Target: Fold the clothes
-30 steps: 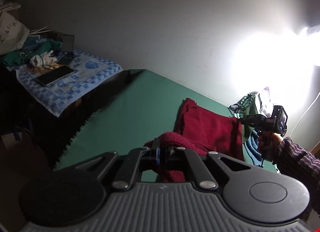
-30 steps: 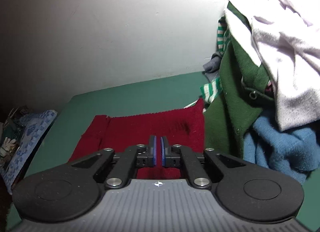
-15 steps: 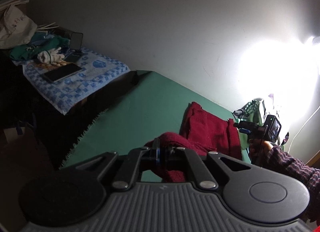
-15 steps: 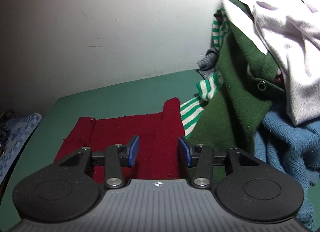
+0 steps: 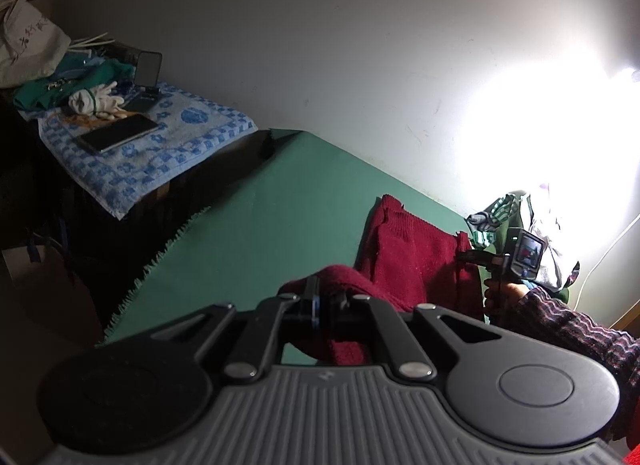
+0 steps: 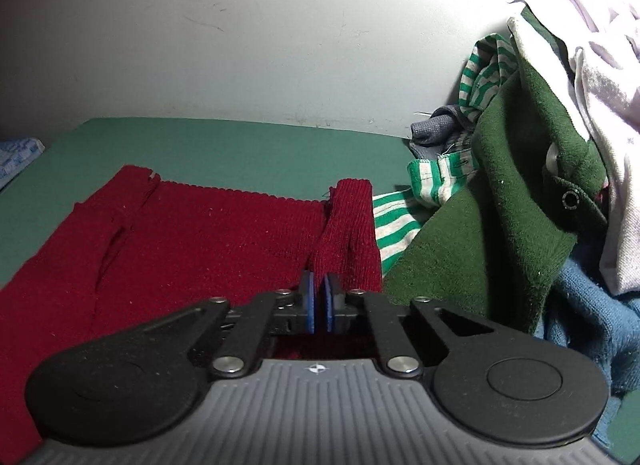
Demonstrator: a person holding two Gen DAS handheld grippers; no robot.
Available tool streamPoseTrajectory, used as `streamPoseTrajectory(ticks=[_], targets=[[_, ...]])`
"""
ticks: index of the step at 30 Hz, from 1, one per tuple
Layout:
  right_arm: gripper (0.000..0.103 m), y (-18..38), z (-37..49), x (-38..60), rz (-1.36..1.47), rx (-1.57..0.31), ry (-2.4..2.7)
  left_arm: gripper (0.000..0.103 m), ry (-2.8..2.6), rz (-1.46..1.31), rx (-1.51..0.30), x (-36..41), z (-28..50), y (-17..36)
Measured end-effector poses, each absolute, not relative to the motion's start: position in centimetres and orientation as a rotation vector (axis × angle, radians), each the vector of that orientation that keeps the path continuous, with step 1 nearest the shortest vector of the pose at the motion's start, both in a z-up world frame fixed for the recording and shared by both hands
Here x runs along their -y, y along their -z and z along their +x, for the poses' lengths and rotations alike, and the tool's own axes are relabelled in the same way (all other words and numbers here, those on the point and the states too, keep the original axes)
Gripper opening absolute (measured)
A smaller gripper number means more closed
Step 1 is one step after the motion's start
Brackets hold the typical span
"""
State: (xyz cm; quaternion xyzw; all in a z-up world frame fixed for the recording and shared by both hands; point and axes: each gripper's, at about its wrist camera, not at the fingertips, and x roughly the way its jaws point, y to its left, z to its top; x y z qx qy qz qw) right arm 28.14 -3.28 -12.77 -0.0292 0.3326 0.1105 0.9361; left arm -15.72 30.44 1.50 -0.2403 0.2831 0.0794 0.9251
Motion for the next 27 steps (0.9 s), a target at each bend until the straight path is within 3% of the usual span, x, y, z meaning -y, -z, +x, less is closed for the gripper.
streamPoseTrajectory(ticks=[7,18,22,27], targets=[[0.005,10.2,28.8,3.9,0.177,-0.662,-0.312,0.001,-0.177,-0.479,-0.542,-31.0,-16.1,-3.0],[0.006,13.9,28.5,2.5,0.243,-0.728,-0.376,0.001,-0.218,-0.46,-0.584,-30.9,-17.0,-2.2],[0.022,13.0,28.1,3.6,0.297,-0.73,-0.397,0.001,-0.228,-0.464,-0.606,-31.4,-16.7,-1.3],[0.026,10.9,23.6,5.5,0.293,-0.743,-0.473,0.001,-0.179,-0.461,-0.58,-31.7,-15.7,-1.4]])
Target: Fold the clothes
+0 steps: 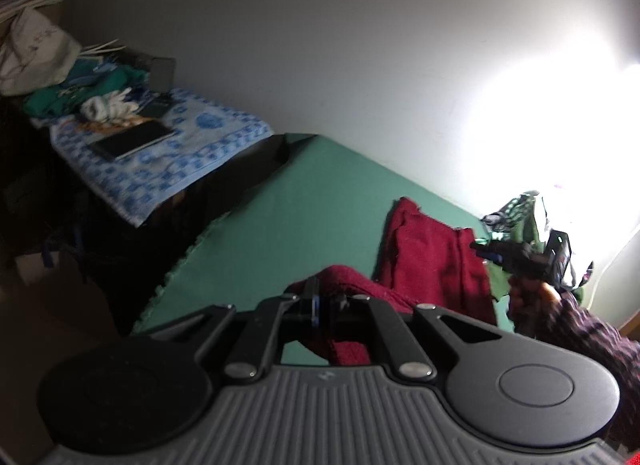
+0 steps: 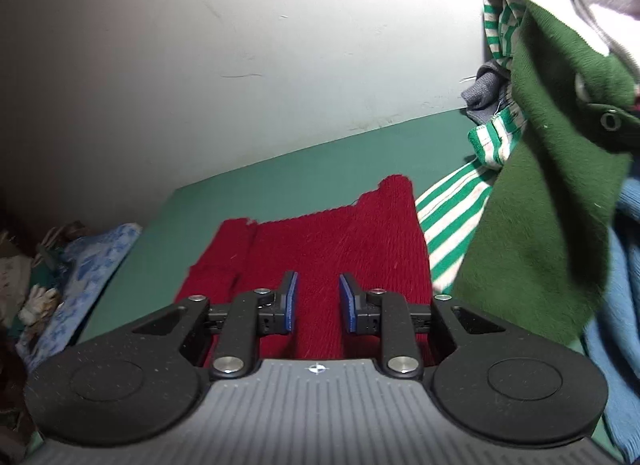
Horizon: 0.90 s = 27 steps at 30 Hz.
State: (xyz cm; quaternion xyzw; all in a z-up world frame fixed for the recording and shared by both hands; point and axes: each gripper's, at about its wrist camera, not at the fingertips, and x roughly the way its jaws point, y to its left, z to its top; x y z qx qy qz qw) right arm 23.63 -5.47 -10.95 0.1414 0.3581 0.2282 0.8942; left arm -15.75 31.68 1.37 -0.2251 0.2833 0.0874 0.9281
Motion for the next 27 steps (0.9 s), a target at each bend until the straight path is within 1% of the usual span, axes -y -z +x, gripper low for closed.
streamPoseTrajectory(ticks=[3,6,10,14,17,19,22,25,27], targets=[[0.026,9.9,19.7,6.5,0.261,-0.762,-0.54,0.001,-0.13,-0.452,-0.568,-31.6,-14.3,-1.4],[0.026,9.7,13.6,7.0,0.137,-0.775,-0.596,0.001,-0.088,-0.452,-0.569,-31.7,-12.5,-1.3],[0.026,10.4,6.4,7.8,0.013,-0.794,-0.651,0.0,-0.023,-0.469,-0.567,-31.6,-10.4,-1.3],[0.026,11.5,0.5,7.0,-0.124,-0.8,-0.684,0.0,0.07,-0.431,-0.55,-30.3,-8.5,-1.9],[0.029,12.5,-2.0,6.2,-0.214,-0.812,-0.7,0.0,0.143,-0.409,-0.548,-28.9,-7.3,-2.1],[0.03,12.0,-2.7,5.9,-0.249,-0.782,-0.67,0.0,0.189,-0.394,-0.546,-27.9,-6.6,-2.1],[0.031,9.6,-2.1,7.2,-0.067,-0.775,-0.634,0.0,0.243,-0.377,-0.538,-26.1,-5.8,-1.8],[0.042,7.4,-0.7,9.0,0.301,-0.82,-0.641,0.0,0.279,-0.348,-0.546,-24.4,-5.1,-1.0],[0.042,6.4,-0.1,9.8,0.501,-0.838,-0.675,0.0,0.298,-0.329,-0.551,-23.4,-4.9,-0.5]])
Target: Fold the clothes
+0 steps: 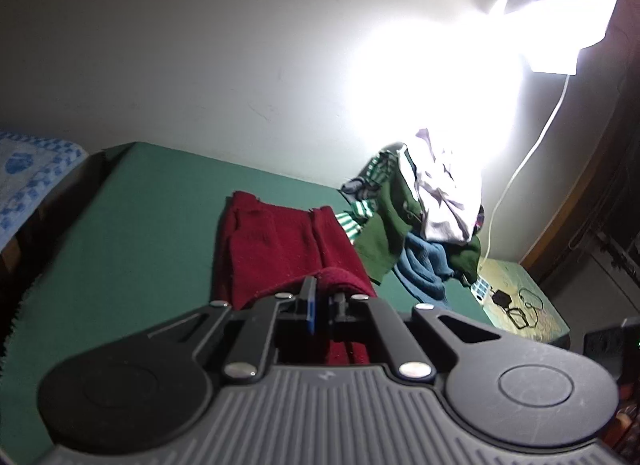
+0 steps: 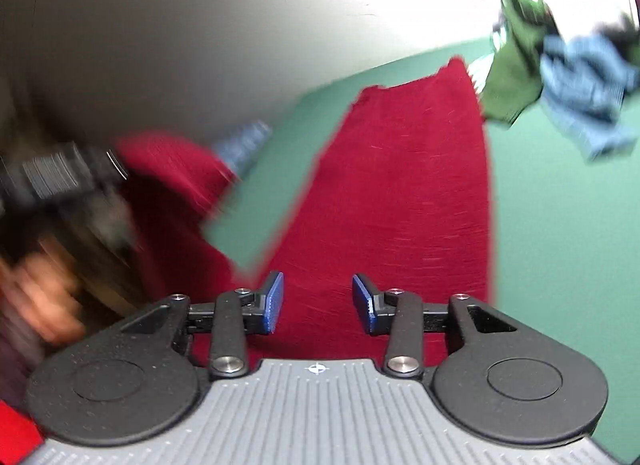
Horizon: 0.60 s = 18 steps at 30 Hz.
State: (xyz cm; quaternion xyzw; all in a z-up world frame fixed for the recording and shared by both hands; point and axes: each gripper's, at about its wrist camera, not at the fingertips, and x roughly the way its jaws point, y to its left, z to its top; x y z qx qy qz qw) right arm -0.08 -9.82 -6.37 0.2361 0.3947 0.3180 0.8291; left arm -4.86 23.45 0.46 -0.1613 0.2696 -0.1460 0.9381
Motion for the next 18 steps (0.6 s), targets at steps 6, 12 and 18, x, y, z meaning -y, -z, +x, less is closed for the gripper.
streamPoseTrajectory(ticks=[6,12,18], targets=[[0.045,5.0,1.4,9.4,0.847,-0.877,-0.75,0.0,0.332,-0.25,-0.532,-20.9,-4.5,0.6],[0.052,5.9,4.0,8.0,1.042,-0.983,-0.704,0.001,0.348,-0.154,-0.504,-18.4,-4.7,1.2],[0.057,7.1,5.3,7.4,1.183,-0.995,-0.59,0.001,0.367,-0.061,-0.489,-16.4,-5.3,1.9]])
